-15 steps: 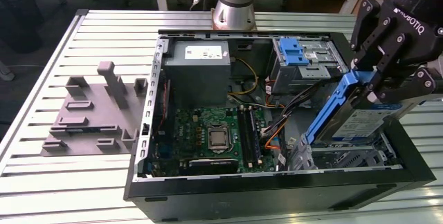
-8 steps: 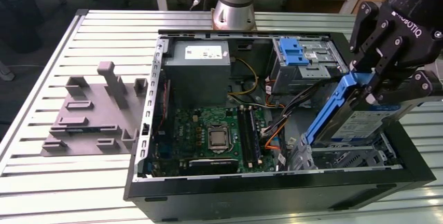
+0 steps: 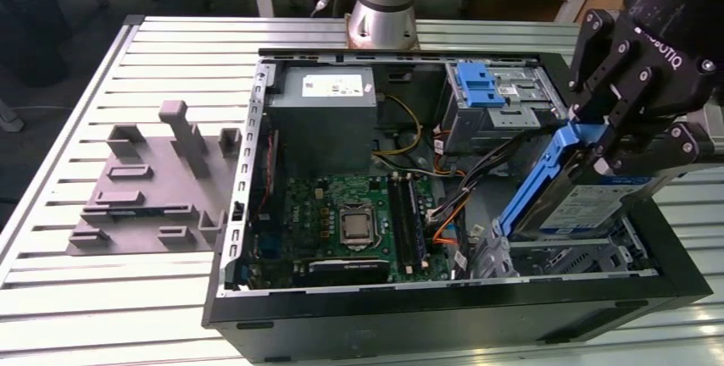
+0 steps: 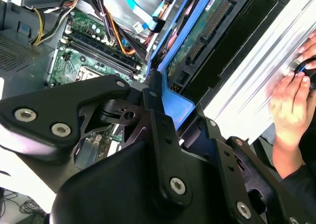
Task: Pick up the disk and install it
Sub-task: 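Insert the disk into the insertion slot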
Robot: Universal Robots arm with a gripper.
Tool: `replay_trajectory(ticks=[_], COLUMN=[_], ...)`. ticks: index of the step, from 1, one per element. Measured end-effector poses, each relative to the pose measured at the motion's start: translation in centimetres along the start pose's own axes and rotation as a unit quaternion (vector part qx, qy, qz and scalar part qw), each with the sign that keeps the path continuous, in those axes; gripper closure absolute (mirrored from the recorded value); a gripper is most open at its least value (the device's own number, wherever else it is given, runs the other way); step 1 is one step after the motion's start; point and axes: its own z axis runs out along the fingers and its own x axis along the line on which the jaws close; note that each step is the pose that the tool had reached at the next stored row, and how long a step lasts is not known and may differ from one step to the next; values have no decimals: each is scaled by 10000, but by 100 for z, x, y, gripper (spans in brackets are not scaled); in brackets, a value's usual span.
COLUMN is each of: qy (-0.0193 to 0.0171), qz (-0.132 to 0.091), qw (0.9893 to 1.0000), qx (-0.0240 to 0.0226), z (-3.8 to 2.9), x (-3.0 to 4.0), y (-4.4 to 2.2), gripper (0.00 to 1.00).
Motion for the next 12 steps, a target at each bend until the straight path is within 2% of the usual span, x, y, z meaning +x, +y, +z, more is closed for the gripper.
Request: replay_trajectory(ticks=[12], qy=[0], qz=[0], qw=[10000], qx=[0], z=[90], x=[2], y=[0], gripper=[63])
